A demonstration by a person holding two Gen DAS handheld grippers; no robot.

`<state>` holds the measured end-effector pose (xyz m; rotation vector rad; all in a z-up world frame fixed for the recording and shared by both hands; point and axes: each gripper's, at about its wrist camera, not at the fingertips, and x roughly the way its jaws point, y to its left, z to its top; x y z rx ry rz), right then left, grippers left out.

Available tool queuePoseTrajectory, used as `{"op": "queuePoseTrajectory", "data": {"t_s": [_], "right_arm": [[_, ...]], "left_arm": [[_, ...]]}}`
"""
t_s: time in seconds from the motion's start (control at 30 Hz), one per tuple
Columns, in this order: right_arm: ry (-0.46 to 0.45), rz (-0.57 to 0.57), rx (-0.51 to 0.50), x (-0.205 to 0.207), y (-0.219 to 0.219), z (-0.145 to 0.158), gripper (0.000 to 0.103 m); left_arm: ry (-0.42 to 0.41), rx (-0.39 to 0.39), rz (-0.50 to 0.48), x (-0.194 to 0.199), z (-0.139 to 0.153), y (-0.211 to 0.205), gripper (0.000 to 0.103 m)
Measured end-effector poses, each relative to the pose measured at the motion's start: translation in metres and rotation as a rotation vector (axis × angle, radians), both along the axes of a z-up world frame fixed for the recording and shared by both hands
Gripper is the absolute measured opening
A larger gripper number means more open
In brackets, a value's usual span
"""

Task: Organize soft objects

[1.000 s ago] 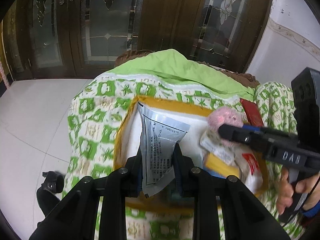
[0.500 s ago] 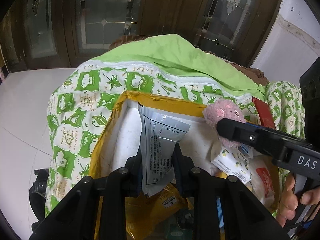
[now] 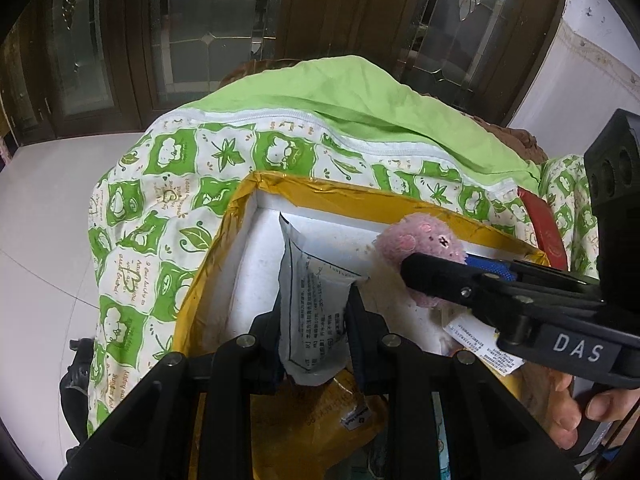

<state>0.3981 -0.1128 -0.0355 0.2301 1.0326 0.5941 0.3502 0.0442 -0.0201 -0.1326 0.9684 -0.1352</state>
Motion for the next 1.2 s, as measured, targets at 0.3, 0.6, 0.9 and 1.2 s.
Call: {"op": "queuePoseTrajectory", "data": {"t_s": [0.3,0.6,0.9,1.2], "right_arm": [[-0.001,0.023,-0.009,-0.003,0.012,-0.005,0.04],[0.015,-0.002,0.015,0.002,0.01,-0.006,0.042],[0.029,-0.033,0.102,-0.005,-0.004,0.005,0.052],[0.012,-0.114,0.221,-0.042,-0.035,0.033,0.081]], "left_arm": [[0.002,0.022,-0.003,-0.005,-0.006,-0.004,0.025],[0.007,0.03,-0.005,-0.007,-0.006,-0.005,0.029],[-0.034,0.052,0.009,-0.023,0.008,-0.009,0.067],[-0.098,0.056,0.059,-0.06,0.036,-0.005,0.088]]}}
